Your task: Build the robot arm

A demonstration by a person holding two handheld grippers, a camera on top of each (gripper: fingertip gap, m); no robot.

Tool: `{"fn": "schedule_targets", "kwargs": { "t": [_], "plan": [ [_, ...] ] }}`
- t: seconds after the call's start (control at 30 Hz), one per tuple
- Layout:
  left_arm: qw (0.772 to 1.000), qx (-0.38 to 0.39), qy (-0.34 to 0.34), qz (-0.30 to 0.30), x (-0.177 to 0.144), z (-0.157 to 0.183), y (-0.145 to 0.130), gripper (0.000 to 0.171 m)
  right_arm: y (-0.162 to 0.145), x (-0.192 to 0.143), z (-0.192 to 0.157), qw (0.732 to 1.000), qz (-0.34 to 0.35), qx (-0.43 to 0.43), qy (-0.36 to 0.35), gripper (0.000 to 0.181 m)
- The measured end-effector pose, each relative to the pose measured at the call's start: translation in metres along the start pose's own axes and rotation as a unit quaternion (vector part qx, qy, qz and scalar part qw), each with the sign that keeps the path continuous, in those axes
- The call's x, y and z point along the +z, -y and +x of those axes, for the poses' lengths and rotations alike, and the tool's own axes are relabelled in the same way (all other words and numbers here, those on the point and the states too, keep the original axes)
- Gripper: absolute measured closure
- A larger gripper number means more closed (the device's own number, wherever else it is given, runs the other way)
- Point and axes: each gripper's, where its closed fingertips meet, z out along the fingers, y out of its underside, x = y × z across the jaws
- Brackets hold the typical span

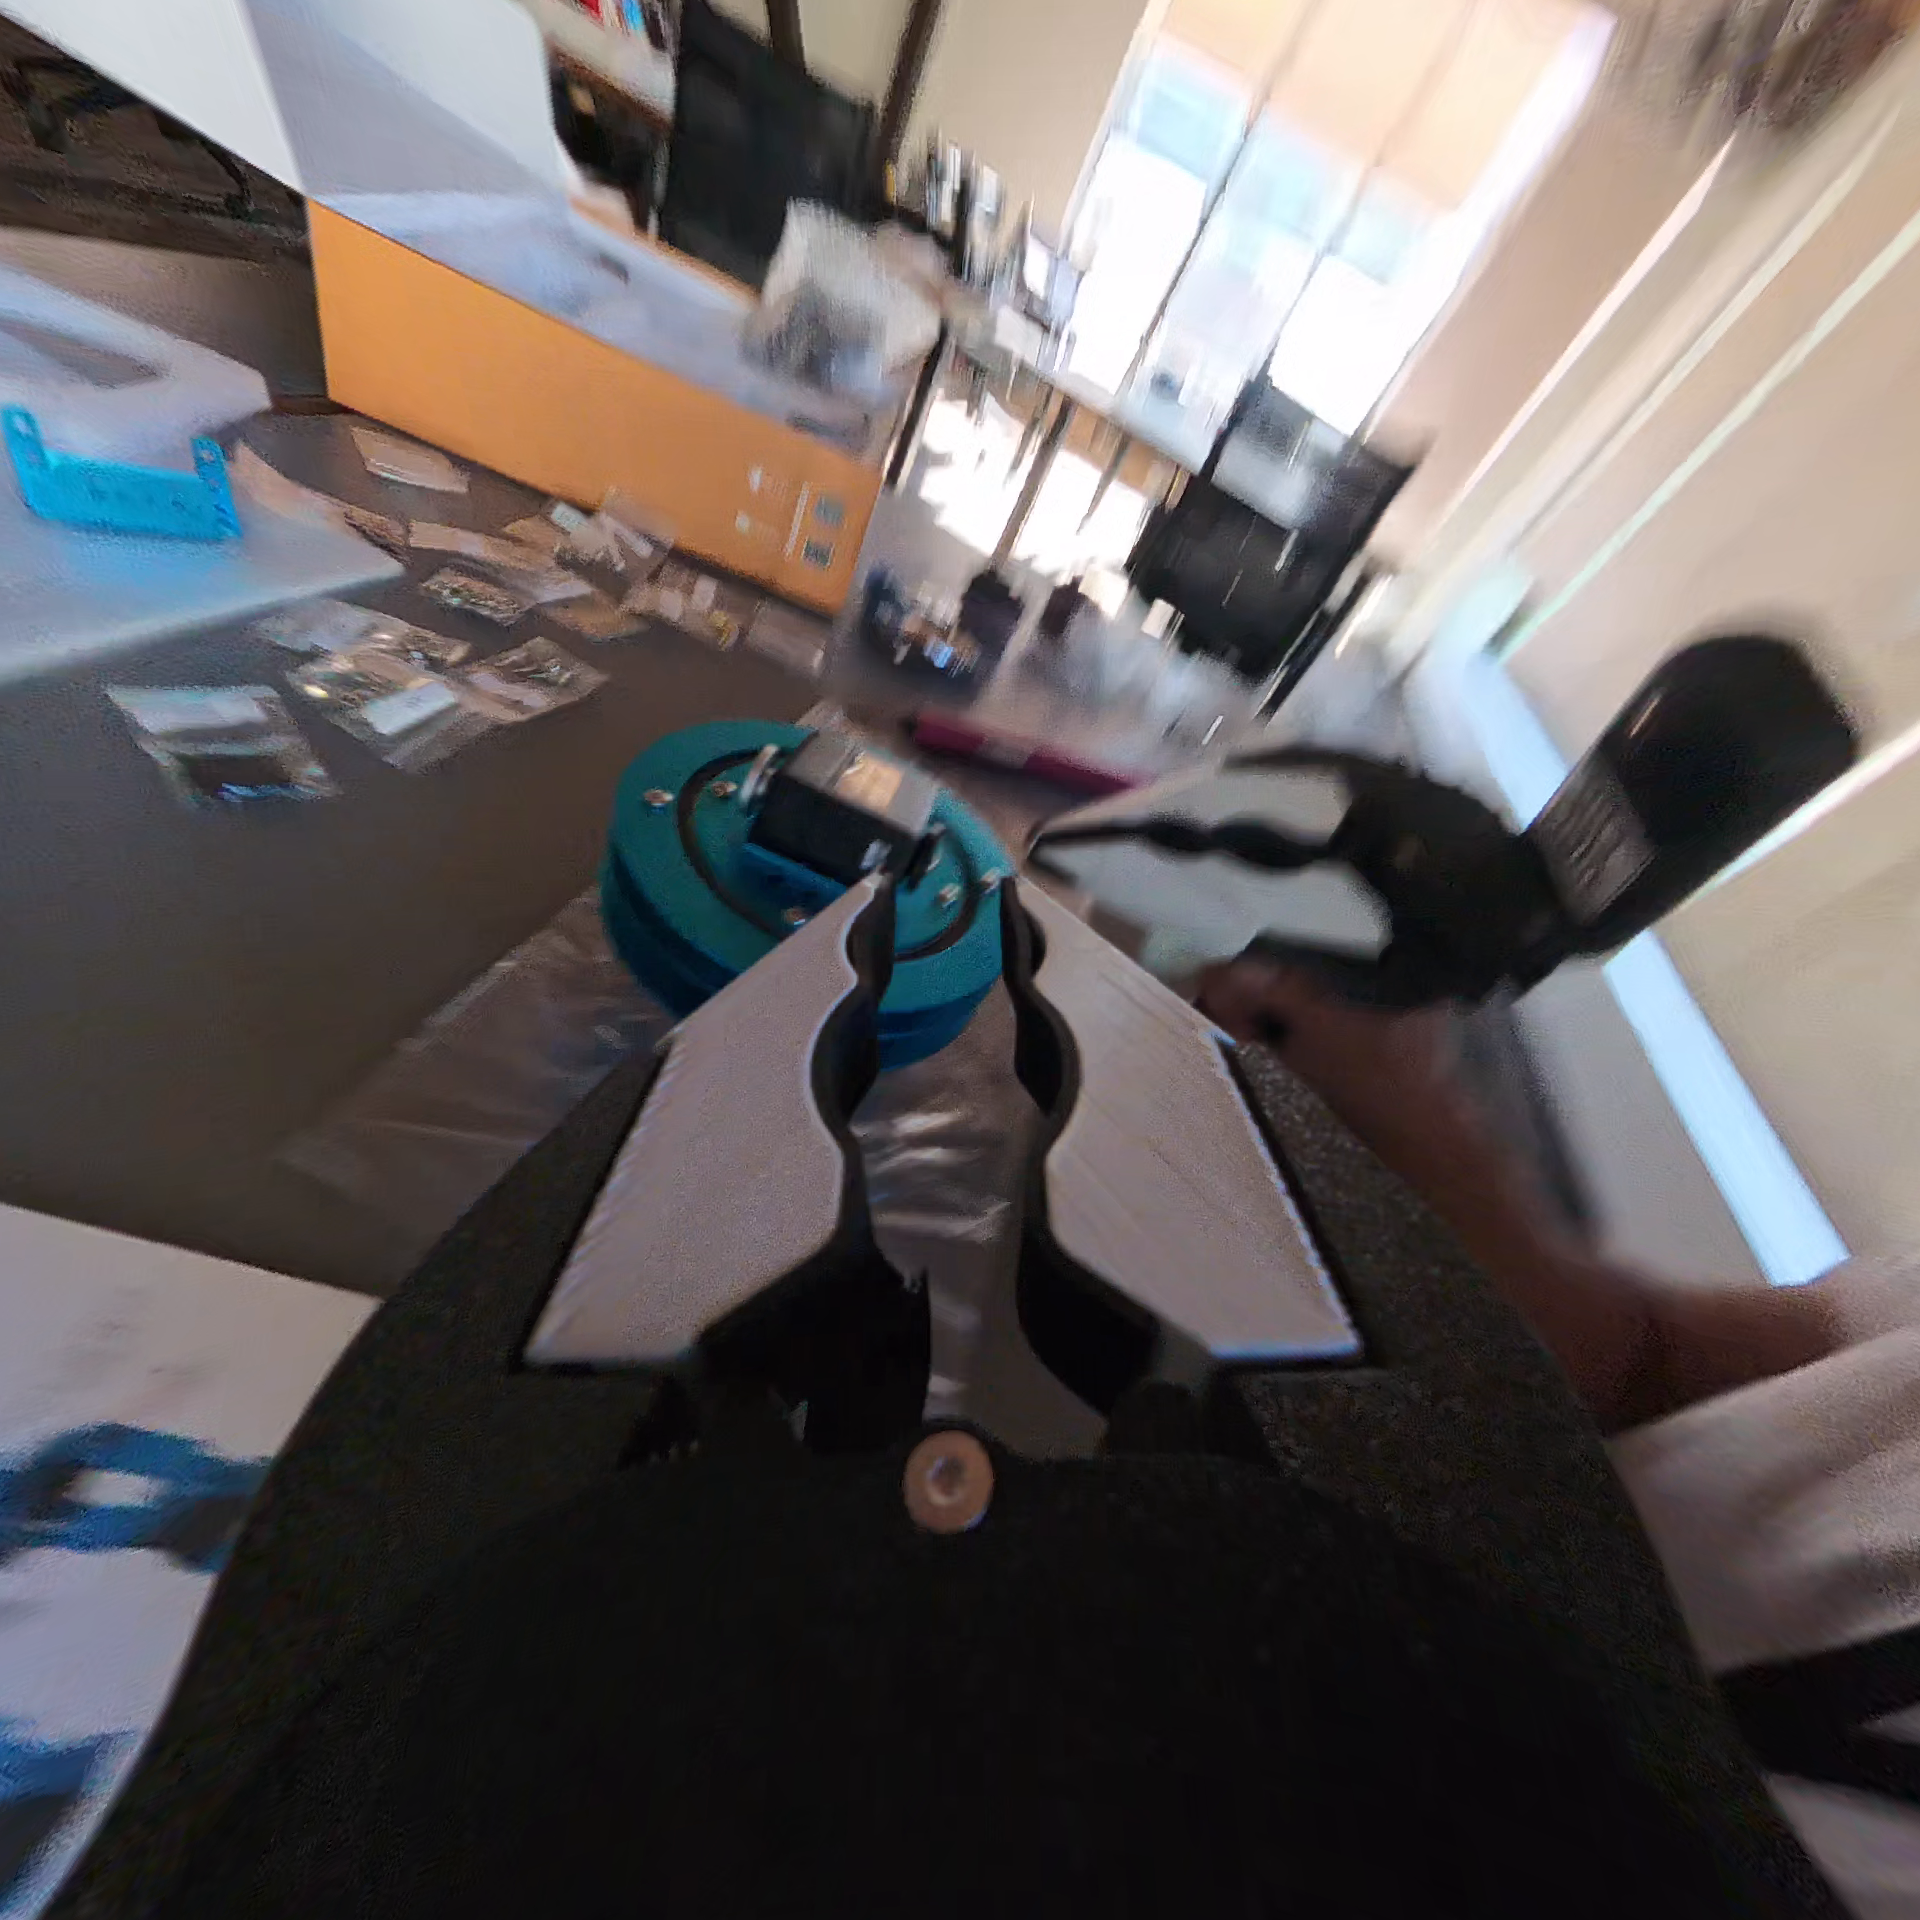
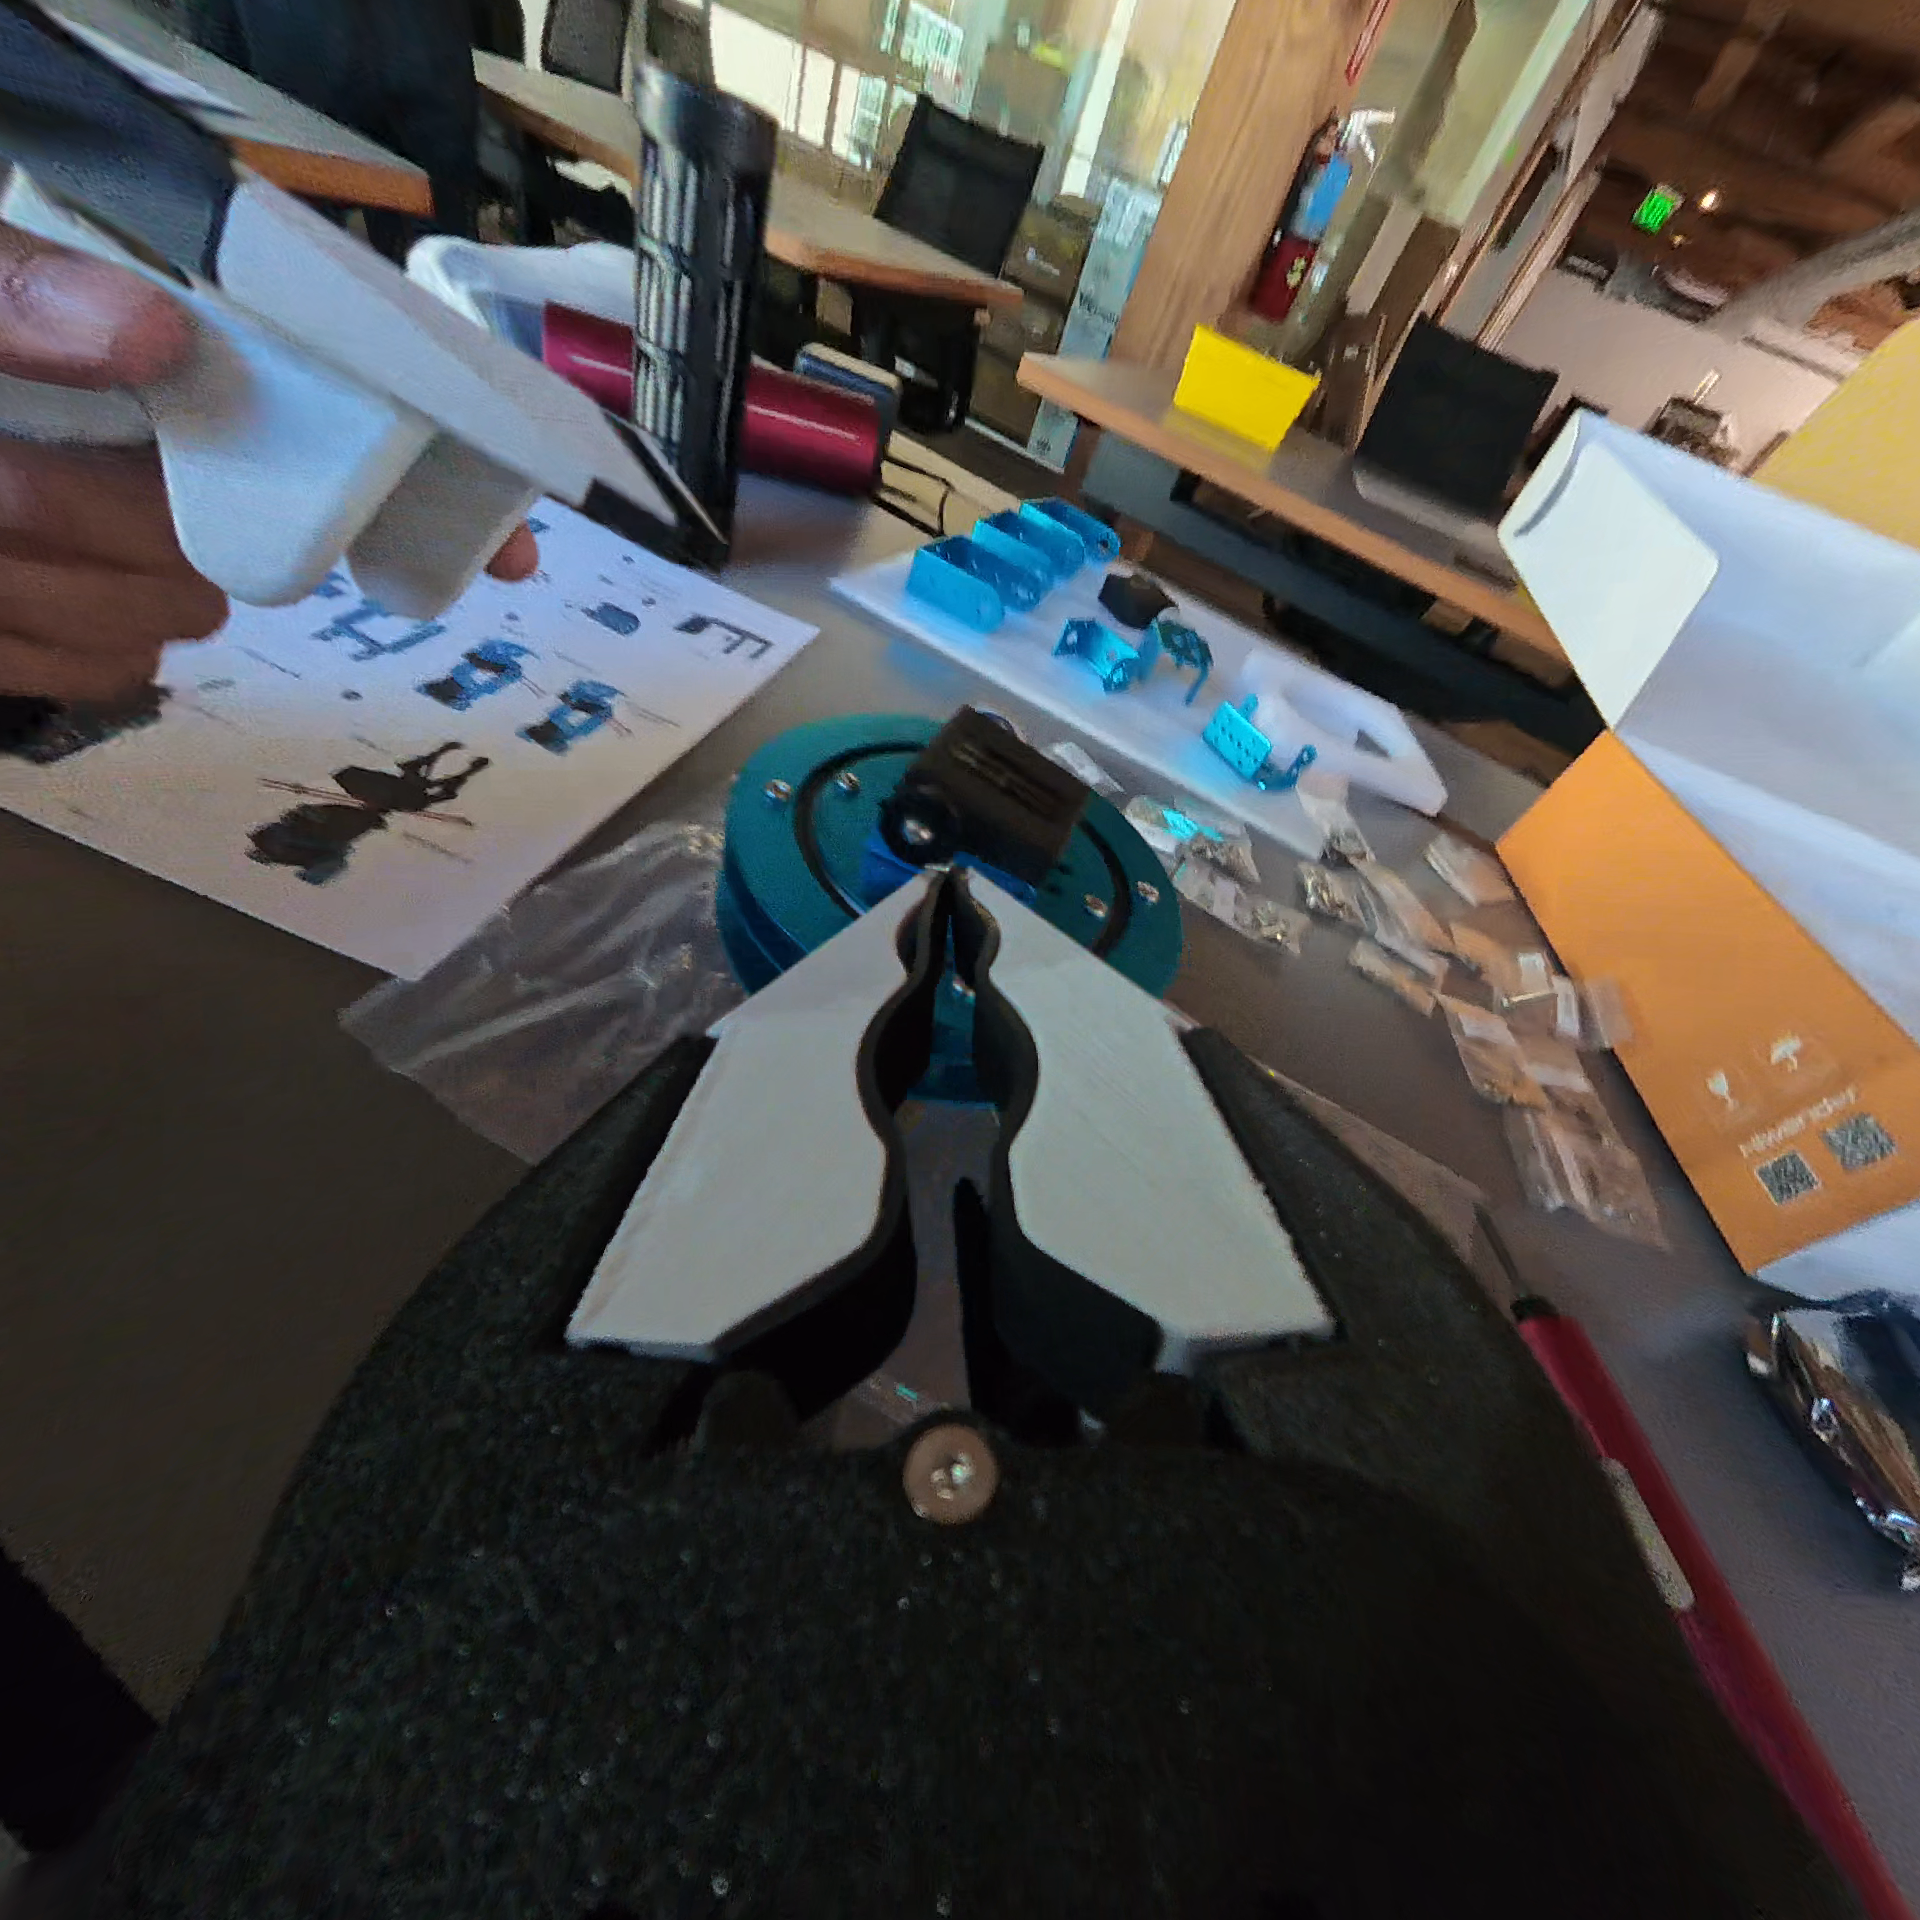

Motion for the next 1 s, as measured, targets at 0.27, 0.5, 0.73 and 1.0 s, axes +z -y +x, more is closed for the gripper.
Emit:
{"fn": "schedule_targets", "kwargs": {
  "t": [0.27,0.5,0.73,1.0],
  "plan": [
    [0.986,0.075,-0.097,-0.117,0.033,0.020,0.005,0.171,0.008,-0.002,-0.006,0.998,0.038,0.035,0.043,0.181],
    [0.984,0.131,-0.053,-0.111,0.039,-0.007,0.007,0.166,0.002,0.002,0.010,0.998,0.040,0.033,0.025,0.181],
    [0.895,0.382,-0.013,-0.231,0.055,-0.038,-0.002,0.133,-0.008,0.010,0.025,0.999,0.005,0.049,-0.012,0.181],
    [0.890,0.379,-0.080,-0.242,0.058,-0.028,-0.004,0.122,-0.016,0.001,0.025,0.993,-0.012,0.104,0.048,0.181]
  ]
}}
